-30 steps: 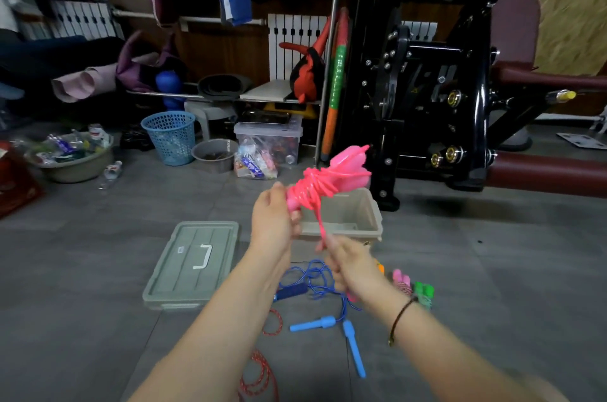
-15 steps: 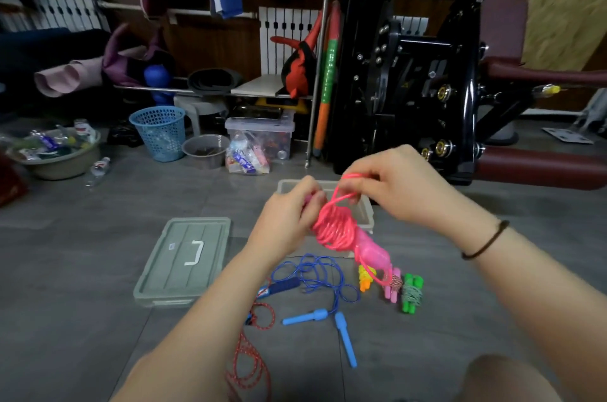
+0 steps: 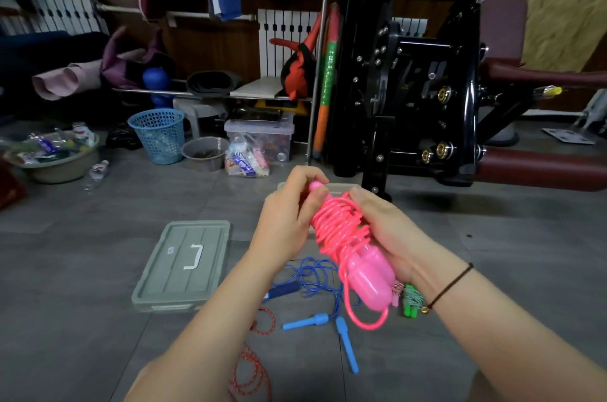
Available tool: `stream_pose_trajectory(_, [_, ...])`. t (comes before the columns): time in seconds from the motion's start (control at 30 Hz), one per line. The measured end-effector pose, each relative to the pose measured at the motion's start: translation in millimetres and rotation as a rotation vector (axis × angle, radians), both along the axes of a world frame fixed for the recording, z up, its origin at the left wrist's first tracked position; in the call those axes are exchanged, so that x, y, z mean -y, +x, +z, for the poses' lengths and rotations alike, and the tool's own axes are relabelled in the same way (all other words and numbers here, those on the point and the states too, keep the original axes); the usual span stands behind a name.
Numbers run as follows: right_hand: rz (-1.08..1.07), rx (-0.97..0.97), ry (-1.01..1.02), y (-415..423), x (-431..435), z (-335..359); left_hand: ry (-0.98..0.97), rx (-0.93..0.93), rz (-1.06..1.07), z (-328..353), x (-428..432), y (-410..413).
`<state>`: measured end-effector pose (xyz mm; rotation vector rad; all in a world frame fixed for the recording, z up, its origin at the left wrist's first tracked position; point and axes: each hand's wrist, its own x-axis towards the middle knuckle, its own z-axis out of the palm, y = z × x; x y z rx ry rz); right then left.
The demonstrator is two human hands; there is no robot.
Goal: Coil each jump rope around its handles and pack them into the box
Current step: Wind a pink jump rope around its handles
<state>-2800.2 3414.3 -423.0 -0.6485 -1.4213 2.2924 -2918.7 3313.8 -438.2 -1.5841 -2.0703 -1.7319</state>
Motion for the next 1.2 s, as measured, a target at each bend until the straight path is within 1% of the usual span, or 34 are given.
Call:
stream_pose_trajectory(0.03, [-0.088,0.021,0.085,-1,1,-1,-0.006,0.075,-0.012,0,-3,0])
stream_pose_trajectory(0.07, [-0.181,0.049,0.205,-3,2,-3,-0.015,0.189,-0.044,-2,-5,0])
stream_pose_trajectory(0.1, [-0.274,0.100,0.375,-4,3,-8,-0.042,0.347,-0.100,-4,-7,2])
stream_pose_trajectory(0.17, [-0.420,0.230,0.779,-7,5,-19,-0.091,0.656,-0.188,-7,-10,13])
stream_pose_trajectory(0.2, [-0.473,0.272,0.934,-9,8,-25,-0.084,0.749,-0.182,-10,-11,20])
stream_pose_trajectory(0.23, [-0.509,0.285,1.019,-10,10,-32,-0.051,0.787,-0.149,-13,-13,26])
stream_pose_trajectory(0.27, [-0.534,0.272,1.038,-11,11,-36,-0.009,0.787,-0.113,-15,-15,29])
stream_pose_trajectory(0.37, [-0.563,0.194,0.908,-11,12,-35,0.049,0.747,-0.135,-12,-14,28])
stream_pose_trajectory(0.47, [-0.608,0.137,0.909,-10,5,-27,0.056,0.722,-0.167,-8,-12,25])
stream_pose_trajectory(0.5, [-0.632,0.120,0.878,-11,3,-24,0.065,0.713,-0.164,-7,-12,27])
stream_pose_trajectory(0.57, [-0.676,0.085,0.808,-12,0,-21,0.111,0.690,-0.128,-6,-15,37])
stream_pose_trajectory(0.63, [-0.699,0.083,0.793,-13,4,-17,0.178,0.684,-0.068,-6,-18,46])
stream_pose_trajectory(0.7, [-0.674,0.066,0.793,-13,11,-15,0.218,0.671,0.005,-7,-22,45])
stream_pose_trajectory(0.8, [-0.549,-0.001,0.781,-10,27,-15,0.265,0.663,0.087,-5,-22,34])
stream_pose_trajectory(0.87, [-0.456,0.029,0.807,-10,39,-16,0.296,0.701,0.089,-3,-22,29])
stream_pose_trajectory(0.9, [-0.443,0.055,0.805,-10,43,-17,0.309,0.712,0.088,-2,-21,29])
stream_pose_trajectory(1.0, [-0.504,0.060,0.708,-12,43,-14,0.308,0.647,0.103,0,-21,29])
stream_pose_trajectory(1.1, [-0.505,0.024,0.658,-13,42,-8,0.301,0.615,0.047,3,-20,31])
stream_pose_trajectory(1.2, [-0.629,-0.013,0.626,-15,42,-7,0.285,0.574,-0.023,7,-18,37])
